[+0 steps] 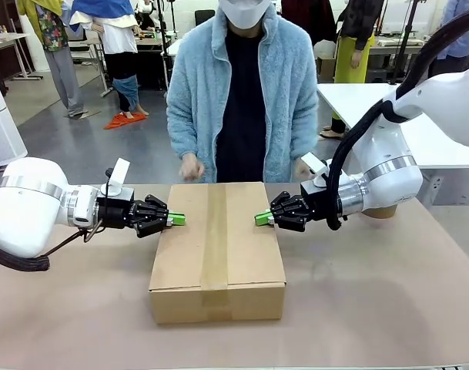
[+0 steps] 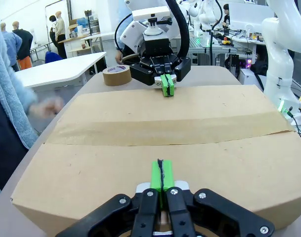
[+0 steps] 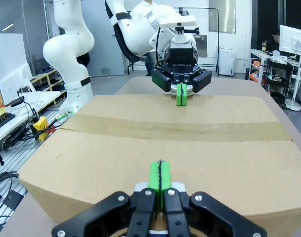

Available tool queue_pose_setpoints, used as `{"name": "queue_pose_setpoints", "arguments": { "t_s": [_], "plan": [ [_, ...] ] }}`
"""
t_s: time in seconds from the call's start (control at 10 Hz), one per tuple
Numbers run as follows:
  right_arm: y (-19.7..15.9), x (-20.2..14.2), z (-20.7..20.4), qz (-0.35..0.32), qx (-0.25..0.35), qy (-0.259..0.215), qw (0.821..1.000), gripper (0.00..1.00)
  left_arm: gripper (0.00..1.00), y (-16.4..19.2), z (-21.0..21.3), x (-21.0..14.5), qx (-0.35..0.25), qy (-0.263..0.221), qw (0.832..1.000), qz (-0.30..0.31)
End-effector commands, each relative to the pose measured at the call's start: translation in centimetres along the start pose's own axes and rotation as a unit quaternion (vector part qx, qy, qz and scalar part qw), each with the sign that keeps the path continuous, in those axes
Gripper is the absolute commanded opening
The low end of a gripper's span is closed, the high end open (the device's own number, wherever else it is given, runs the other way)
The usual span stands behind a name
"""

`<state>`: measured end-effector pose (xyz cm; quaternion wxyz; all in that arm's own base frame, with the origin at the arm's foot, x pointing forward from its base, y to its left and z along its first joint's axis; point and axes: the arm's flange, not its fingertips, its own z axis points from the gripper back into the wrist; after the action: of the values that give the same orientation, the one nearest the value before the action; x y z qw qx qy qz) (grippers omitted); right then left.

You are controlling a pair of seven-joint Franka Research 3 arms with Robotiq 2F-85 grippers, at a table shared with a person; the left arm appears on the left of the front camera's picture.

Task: Wrap the clocks to prevent damage.
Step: After the human seals the box with tape, release both hands from the side flaps of the Package Box.

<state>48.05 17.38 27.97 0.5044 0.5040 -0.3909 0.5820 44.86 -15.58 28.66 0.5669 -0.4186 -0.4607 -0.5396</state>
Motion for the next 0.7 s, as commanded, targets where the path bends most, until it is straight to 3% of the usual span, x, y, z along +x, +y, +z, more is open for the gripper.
{"name": "queue_pose_setpoints", "arguments": {
  "t_s": [0.0, 0.6],
  "plan": [
    [0.09, -0.32, -0.15, 0.005, -0.003, 0.005, 1.000, 0.01, 0.00, -0.10, -0.11, -0.39, 0.002, 0.005, 1.000, -0.001],
    [0.09, -0.32, -0.15, 0.005, -0.003, 0.005, 1.000, 0.01, 0.00, -0.10, -0.11, -0.39, 0.002, 0.005, 1.000, -0.001]
  ]
}}
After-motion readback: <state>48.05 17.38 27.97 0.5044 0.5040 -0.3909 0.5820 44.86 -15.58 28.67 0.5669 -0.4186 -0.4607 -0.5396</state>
